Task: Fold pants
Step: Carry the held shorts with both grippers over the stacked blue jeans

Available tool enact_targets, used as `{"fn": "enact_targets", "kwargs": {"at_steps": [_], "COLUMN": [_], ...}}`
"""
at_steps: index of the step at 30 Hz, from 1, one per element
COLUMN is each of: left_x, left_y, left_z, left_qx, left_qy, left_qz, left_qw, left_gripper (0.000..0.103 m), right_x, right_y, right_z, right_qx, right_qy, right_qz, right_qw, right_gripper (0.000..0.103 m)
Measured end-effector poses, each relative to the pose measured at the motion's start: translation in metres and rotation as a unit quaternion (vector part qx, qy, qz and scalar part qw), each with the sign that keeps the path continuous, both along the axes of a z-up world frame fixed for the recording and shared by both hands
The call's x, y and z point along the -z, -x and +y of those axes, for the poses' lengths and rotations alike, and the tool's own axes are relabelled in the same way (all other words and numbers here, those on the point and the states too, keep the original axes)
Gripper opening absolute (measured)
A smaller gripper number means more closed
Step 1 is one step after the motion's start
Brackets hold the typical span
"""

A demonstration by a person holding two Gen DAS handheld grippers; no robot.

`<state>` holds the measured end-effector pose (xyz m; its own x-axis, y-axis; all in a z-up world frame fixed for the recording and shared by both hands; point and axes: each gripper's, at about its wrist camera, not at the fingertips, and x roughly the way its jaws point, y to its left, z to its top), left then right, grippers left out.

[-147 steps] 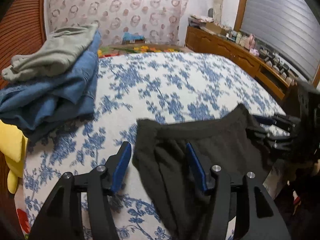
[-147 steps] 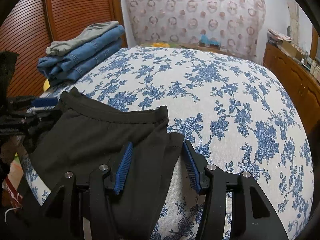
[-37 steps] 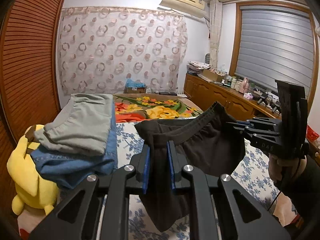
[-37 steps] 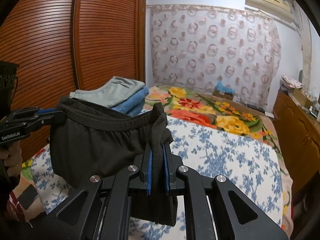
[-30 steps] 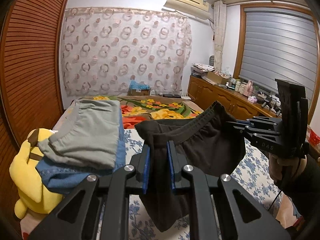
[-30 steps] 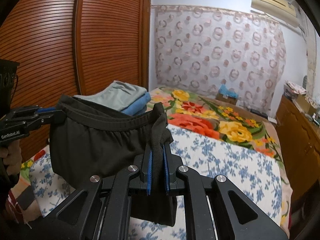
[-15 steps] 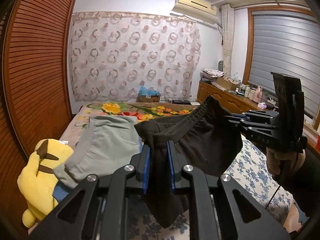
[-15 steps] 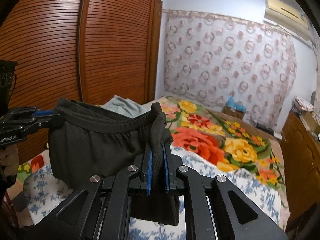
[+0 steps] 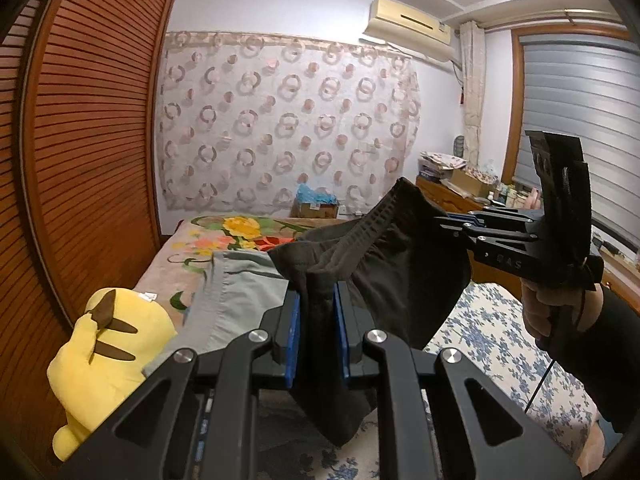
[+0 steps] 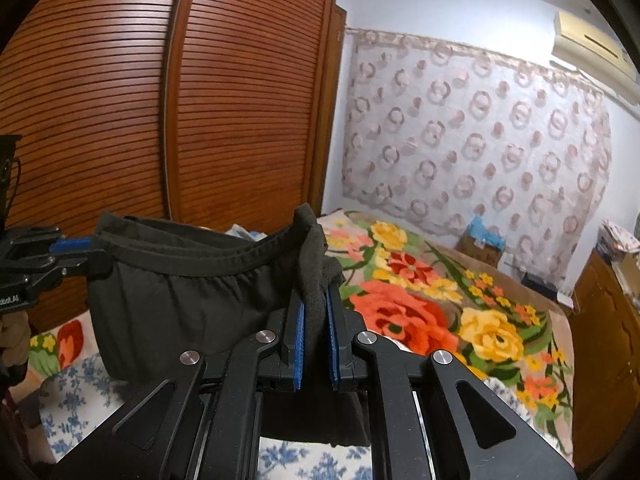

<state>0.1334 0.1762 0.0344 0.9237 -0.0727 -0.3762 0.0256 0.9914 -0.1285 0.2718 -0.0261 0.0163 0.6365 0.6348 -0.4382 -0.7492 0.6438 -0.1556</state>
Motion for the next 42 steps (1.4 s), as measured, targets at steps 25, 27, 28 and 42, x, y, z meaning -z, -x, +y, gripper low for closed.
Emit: {"fn": "enact_targets", "kwargs": {"at_steps": [25, 27, 28, 42], "left_x": [0.044, 0.047, 0.049, 0.059], "left_y": [0.011, 0.011, 0.012, 0.011], "left_z": [0.049, 0.050, 0.050, 0.050], "left_qx": [-0.088, -0.093, -0.094, -0.106], "left_qy": [0.035, 0.034, 0.034, 0.042], "left_qz": [0.021, 0.025, 0.026, 0.041], "left_qw": [0.9953, 0.9948, 0.9946, 0.9926], "left_gripper": [0.014, 0.014, 0.014, 0.014], "right_x": [0.019, 0.023, 0.026, 0.036], "right_y": [-0.041, -0.044, -0.045, -0.049], "right_z": [0.129, 0.137, 0.141, 0.168], "right_qx": [-0.078, -0.081, -0.082, -0.094], "right_qy": [0.062, 0.064, 0.063, 0.067], "right_qz": [-0.028, -0.023, -0.017, -0.006], "right_qw": [0.995, 0.994, 0.995, 0.993], "right_gripper": [0.007, 0.007, 0.007, 0.007]}}
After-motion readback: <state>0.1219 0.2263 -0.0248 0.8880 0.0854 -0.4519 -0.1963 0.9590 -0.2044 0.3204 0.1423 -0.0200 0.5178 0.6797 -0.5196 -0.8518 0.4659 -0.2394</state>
